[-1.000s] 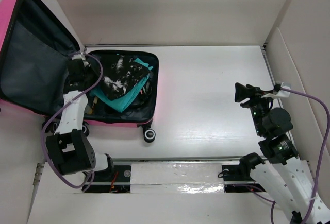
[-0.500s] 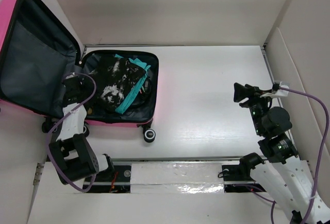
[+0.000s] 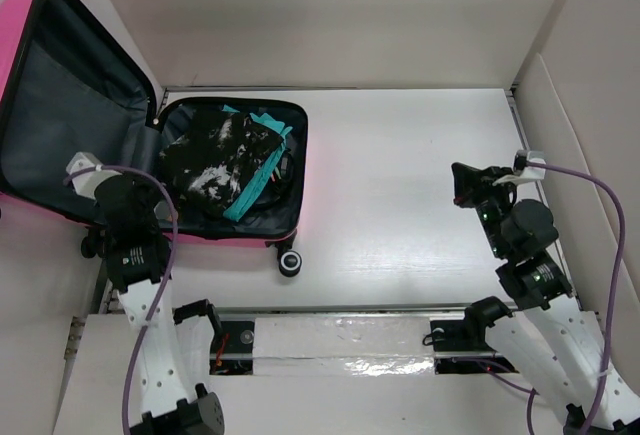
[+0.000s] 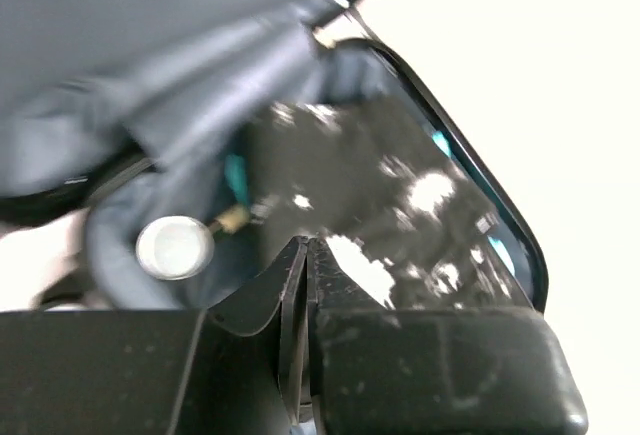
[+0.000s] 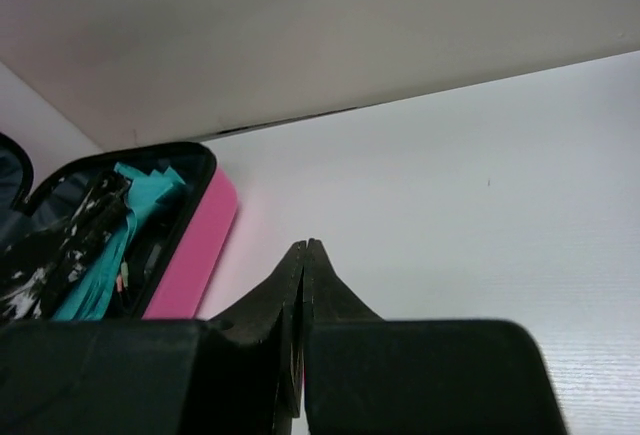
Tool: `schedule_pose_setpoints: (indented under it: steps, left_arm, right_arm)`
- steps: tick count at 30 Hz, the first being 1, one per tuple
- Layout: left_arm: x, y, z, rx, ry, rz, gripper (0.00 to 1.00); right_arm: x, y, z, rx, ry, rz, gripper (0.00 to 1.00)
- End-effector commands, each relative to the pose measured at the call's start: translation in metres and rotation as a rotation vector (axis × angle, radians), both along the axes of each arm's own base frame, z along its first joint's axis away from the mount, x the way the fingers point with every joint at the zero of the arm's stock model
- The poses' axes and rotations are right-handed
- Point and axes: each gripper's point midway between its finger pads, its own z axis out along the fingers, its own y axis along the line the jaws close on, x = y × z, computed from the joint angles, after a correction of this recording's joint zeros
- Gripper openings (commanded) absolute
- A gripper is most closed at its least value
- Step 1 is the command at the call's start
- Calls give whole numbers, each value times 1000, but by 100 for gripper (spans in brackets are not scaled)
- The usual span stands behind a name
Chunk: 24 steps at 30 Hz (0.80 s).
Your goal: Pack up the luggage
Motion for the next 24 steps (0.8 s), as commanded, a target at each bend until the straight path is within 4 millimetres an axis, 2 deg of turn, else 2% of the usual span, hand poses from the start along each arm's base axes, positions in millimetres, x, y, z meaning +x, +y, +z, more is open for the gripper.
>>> schedule_pose_setpoints:
  steps: [1,2,4,5,8,11,12,13,14,16,17,18,22,24]
  left_arm:
    - [-40,32,10,9,12,259,0]
    - [-52,36,12,-22,45,327,0]
    - [-78,60,16,18,83,518,0]
    - [-105,79,22,54,114,700,0]
    - [-134,89,35,112,159,861,0]
    - [-140,89,43,94,144,890,2]
    - [-146,91,43,119,157,925,9]
    - [-149,93,43,134,167,951,18]
    - [-149,95,40,146,183,964,37]
    - [-146,97,43,156,179,982,57]
    - [-140,100,47,162,184,993,74]
    - [-143,102,51,180,195,1023,79]
    - [-141,110,64,217,219,1108,80]
    - [-135,115,63,247,245,1140,73]
  right_arm:
    - [-3,14,22,-11,-67,82,0]
    - [-3,16,22,-14,-68,91,0]
    - [-3,20,22,-26,-65,113,0]
    - [-3,21,21,-30,-64,118,0]
    - [-2,28,19,-39,-58,149,12]
    - [0,35,17,-55,-47,186,18]
    - [0,39,16,-61,-45,207,21]
    - [0,40,15,-65,-44,214,22]
    - [-1,42,16,-67,-46,225,23]
    - [-3,48,15,-75,-45,263,23]
    - [-2,49,15,-77,-44,267,23]
    - [-2,50,15,-79,-44,272,23]
    - [1,52,11,-88,-30,274,23]
    - [1,55,9,-91,-24,286,23]
